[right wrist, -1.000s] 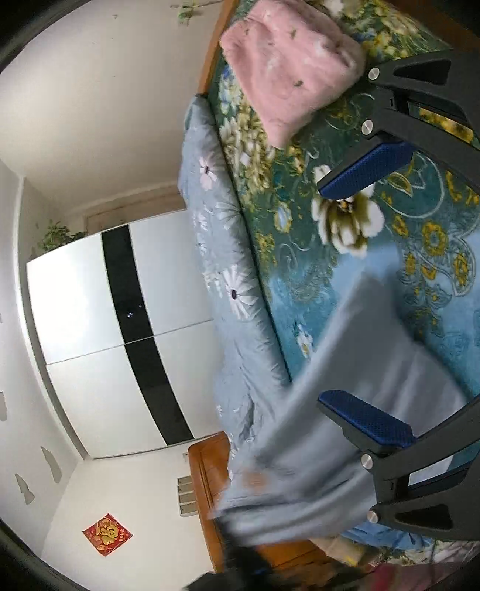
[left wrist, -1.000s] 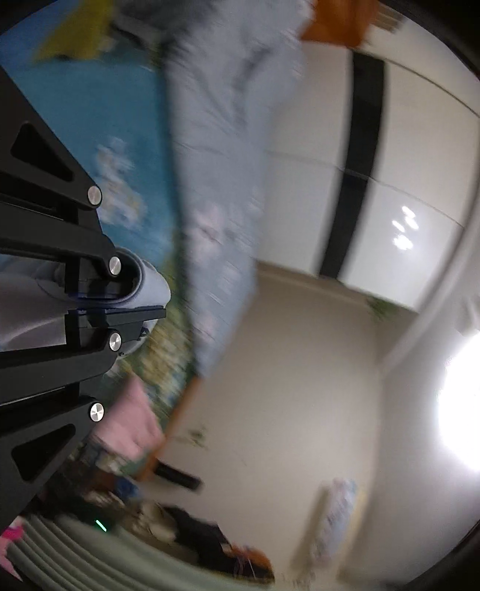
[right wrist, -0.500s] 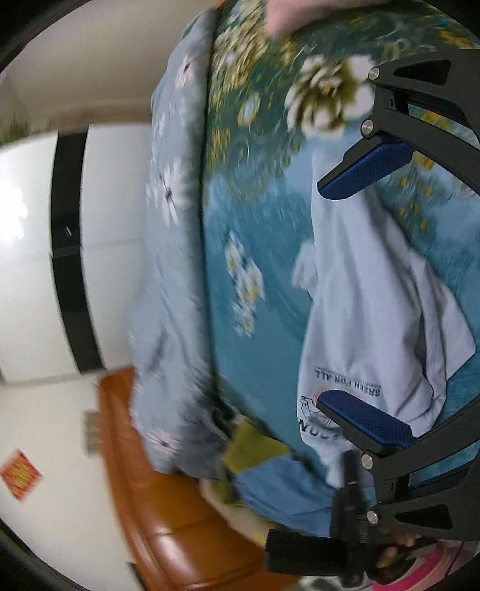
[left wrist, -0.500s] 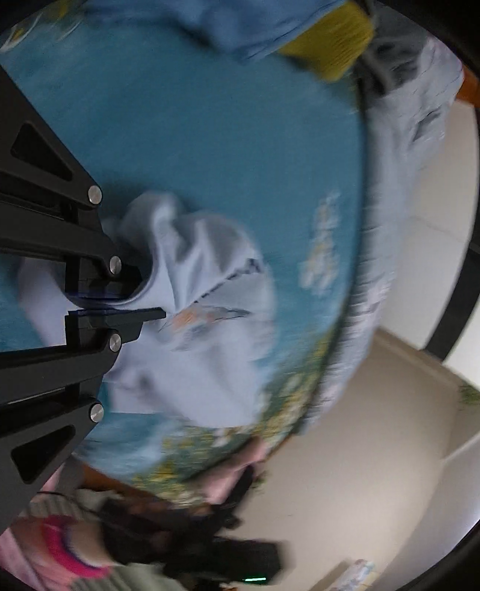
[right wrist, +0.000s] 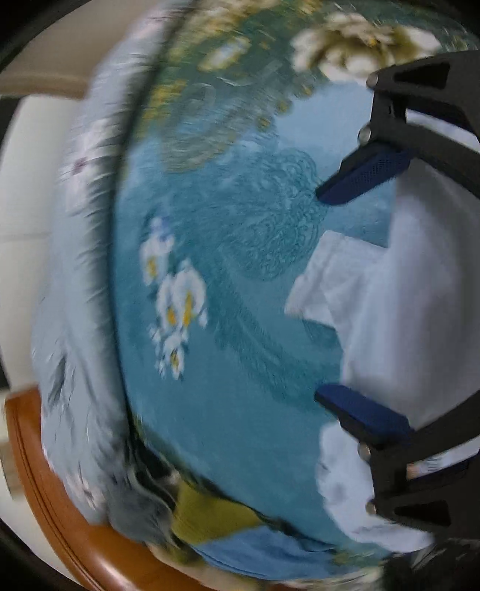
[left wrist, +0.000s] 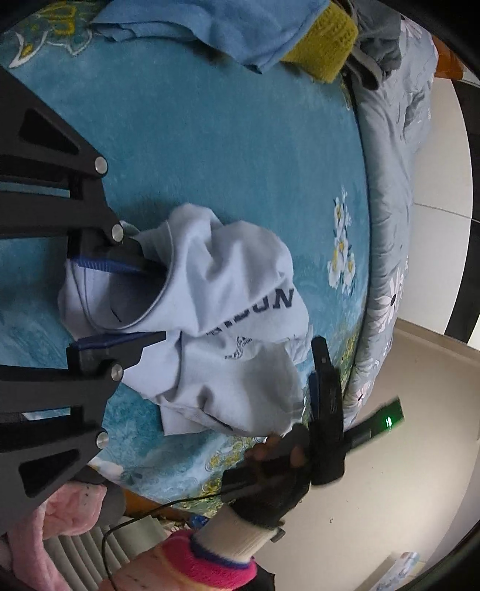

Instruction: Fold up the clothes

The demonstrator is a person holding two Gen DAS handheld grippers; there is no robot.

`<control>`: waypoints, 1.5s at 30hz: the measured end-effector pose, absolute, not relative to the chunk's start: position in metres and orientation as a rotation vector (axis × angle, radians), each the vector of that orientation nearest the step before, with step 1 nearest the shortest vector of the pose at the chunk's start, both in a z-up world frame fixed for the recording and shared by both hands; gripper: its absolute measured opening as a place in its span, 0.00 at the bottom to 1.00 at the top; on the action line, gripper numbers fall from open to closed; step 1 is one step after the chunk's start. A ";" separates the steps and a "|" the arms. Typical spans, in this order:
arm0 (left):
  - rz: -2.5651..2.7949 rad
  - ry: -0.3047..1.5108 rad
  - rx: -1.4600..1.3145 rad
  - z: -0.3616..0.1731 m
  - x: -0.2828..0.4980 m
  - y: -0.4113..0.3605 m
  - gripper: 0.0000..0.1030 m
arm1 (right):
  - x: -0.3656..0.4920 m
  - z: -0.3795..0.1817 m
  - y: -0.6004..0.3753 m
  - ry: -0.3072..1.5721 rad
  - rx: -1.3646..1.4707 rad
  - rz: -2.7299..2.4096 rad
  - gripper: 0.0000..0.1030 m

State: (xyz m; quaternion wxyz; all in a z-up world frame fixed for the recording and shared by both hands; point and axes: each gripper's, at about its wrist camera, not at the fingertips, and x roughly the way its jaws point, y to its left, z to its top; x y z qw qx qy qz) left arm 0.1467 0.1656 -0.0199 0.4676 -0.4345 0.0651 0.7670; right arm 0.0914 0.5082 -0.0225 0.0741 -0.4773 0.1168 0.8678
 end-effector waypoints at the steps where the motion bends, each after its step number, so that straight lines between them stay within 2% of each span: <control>1: 1.887 0.157 -1.066 -0.019 0.146 0.162 0.31 | 0.086 -0.029 0.513 0.405 -1.457 2.579 0.72; 3: 1.898 0.150 -1.067 -0.017 0.145 0.156 0.33 | 0.075 -0.042 0.523 0.510 -1.502 2.523 0.60; 5: 1.910 0.144 -1.066 -0.016 0.146 0.151 0.38 | 0.070 -0.050 0.527 0.563 -1.535 2.468 0.55; 6: 1.915 0.141 -1.068 -0.017 0.145 0.152 0.39 | 0.069 -0.052 0.527 0.573 -1.538 2.461 0.48; 7: 1.919 0.135 -1.070 -0.016 0.145 0.150 0.41 | 0.071 -0.051 0.526 0.599 -1.539 2.476 0.26; 8: 1.923 0.129 -1.073 -0.016 0.144 0.149 0.42 | 0.072 -0.050 0.525 0.626 -1.539 2.490 0.12; 9: 1.926 0.124 -1.076 -0.017 0.143 0.148 0.42 | 0.074 -0.049 0.525 0.653 -1.537 2.504 0.06; 14: 1.944 0.115 -1.073 -0.015 0.141 0.146 0.45 | 0.101 -0.018 0.541 0.738 -1.349 2.562 0.05; 22: 1.927 0.079 -1.078 -0.016 0.140 0.153 0.47 | 0.211 0.079 0.619 0.683 -0.858 2.517 0.01; 25: 1.913 0.080 -1.080 -0.018 0.141 0.163 0.47 | 0.249 0.097 0.647 0.700 -0.789 2.446 0.01; 30: 1.938 0.060 -1.064 -0.016 0.145 0.175 0.47 | 0.239 0.083 0.623 0.650 -0.927 2.533 0.02; 31: 1.957 0.057 -1.054 -0.014 0.144 0.177 0.41 | 0.233 0.079 0.614 0.634 -0.961 2.555 0.02; 32: 1.976 0.055 -1.044 -0.011 0.142 0.178 0.22 | 0.227 0.075 0.605 0.618 -0.997 2.579 0.02; 33: 1.998 0.053 -1.035 -0.007 0.140 0.179 0.15 | 0.216 0.069 0.592 0.603 -1.042 2.614 0.02; 38: 1.943 -0.041 -0.858 0.030 0.141 0.174 0.12 | 0.183 0.058 0.552 0.555 -1.144 2.732 0.02; 41: 1.819 0.076 -0.749 0.042 0.166 0.186 0.12 | 0.177 0.056 0.536 0.552 -1.182 2.779 0.02; 45: 1.716 0.181 -0.791 0.018 0.191 0.220 0.12 | 0.163 0.050 0.504 0.550 -1.305 2.861 0.02</control>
